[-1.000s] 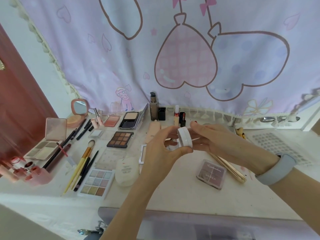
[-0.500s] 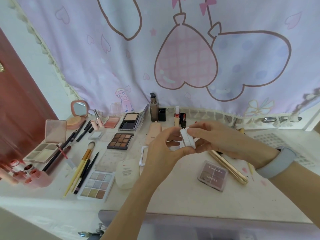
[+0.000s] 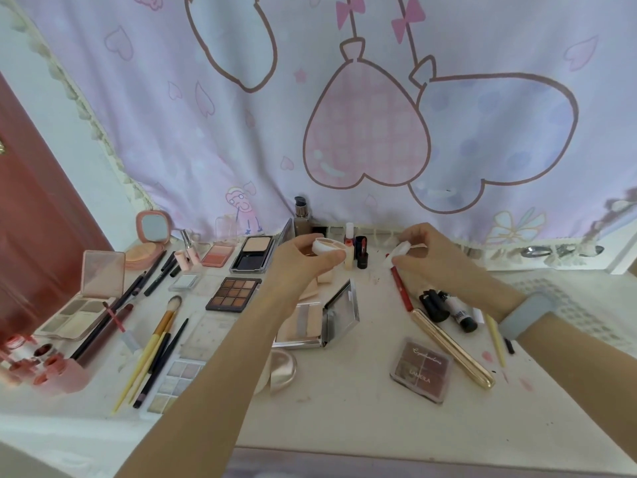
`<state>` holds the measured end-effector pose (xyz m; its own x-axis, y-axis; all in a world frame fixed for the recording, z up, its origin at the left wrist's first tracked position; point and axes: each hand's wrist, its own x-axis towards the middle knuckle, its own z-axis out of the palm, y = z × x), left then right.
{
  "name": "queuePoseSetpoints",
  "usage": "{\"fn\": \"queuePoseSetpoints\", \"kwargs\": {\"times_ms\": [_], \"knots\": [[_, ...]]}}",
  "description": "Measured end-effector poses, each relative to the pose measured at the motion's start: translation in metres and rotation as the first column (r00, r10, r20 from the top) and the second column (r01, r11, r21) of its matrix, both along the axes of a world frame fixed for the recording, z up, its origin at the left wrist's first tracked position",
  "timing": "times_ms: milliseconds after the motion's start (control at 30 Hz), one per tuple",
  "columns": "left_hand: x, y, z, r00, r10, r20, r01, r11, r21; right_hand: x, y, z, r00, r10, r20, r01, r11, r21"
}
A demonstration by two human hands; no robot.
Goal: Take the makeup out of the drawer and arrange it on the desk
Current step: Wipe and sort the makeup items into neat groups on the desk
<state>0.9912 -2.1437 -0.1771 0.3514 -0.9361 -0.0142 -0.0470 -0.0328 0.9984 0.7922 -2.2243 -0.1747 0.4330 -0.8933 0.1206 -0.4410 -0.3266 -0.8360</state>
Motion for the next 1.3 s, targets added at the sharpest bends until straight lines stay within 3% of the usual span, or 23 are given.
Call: {"fn": "queuePoseSetpoints", "kwargs": {"times_ms": [167, 433, 700, 967, 1100, 1200, 1300], "knots": [[0.008, -0.028, -0.003, 0.959, -0.119, 0.257, 0.099, 0.991, 0.091, 0.015, -0.017, -0.029, 0.924, -0.044, -0.381, -0.091, 0.940, -0.329], [0.011, -0.040, -0.026, 0.767, -0.237, 0.596, 0.119, 0.966, 0.230, 0.026, -0.025, -0.046, 0.810, -0.089, -0.579, -0.199, 0.888, -0.415], [0.010, -0.046, -0.032, 0.641, -0.246, 0.727, 0.109, 0.967, 0.231, 0.027, -0.032, -0.053, 0.749, -0.100, -0.655, -0.259, 0.865, -0.429], [0.009, -0.049, -0.035, 0.572, -0.247, 0.782, 0.067, 0.964, 0.256, 0.024, -0.034, -0.056, 0.789, -0.066, -0.611, -0.243, 0.880, -0.408], [0.009, -0.053, -0.036, 0.348, -0.307, 0.886, 0.060, 0.950, 0.306, 0.015, -0.046, -0.050, 0.860, -0.184, -0.477, -0.086, 0.867, -0.490], [0.010, -0.055, -0.037, 0.280, -0.314, 0.907, 0.045, 0.948, 0.314, 0.012, -0.058, -0.045, 0.753, -0.308, -0.581, -0.028, 0.867, -0.497], [0.009, -0.051, -0.035, 0.360, -0.291, 0.886, 0.038, 0.954, 0.298, 0.021, -0.062, -0.045, 0.676, -0.319, -0.665, -0.035, 0.887, -0.461]]}}
